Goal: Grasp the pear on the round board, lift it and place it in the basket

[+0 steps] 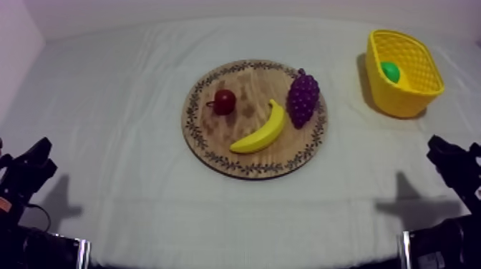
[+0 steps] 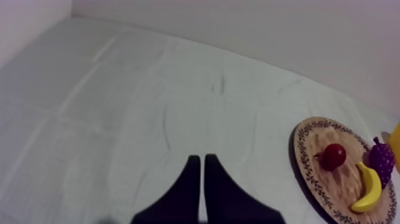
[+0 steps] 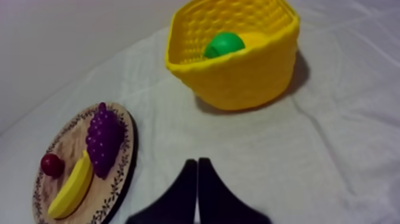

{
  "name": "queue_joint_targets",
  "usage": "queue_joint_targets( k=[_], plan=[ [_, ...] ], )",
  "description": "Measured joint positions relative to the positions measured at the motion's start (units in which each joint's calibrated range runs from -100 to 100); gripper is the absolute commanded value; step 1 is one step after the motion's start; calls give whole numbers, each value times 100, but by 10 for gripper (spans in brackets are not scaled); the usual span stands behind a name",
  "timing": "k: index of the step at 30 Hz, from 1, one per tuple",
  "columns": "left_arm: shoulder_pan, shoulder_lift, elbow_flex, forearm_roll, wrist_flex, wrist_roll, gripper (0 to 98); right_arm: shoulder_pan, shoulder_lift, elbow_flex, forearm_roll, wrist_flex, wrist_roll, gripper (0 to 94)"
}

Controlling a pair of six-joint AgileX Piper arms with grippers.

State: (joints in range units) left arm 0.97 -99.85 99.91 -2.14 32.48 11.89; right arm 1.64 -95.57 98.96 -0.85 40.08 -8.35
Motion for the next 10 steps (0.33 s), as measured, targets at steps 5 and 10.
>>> queue_joint_targets(
  k=[5, 10],
  plan=[
    [0, 0, 0, 0, 0, 0, 1, 18, -5, 61, -31, -168, -57, 2],
    [0, 0, 0, 0, 0, 3, 1, 26, -5, 61, -38, -183, 386, 2]
  ],
)
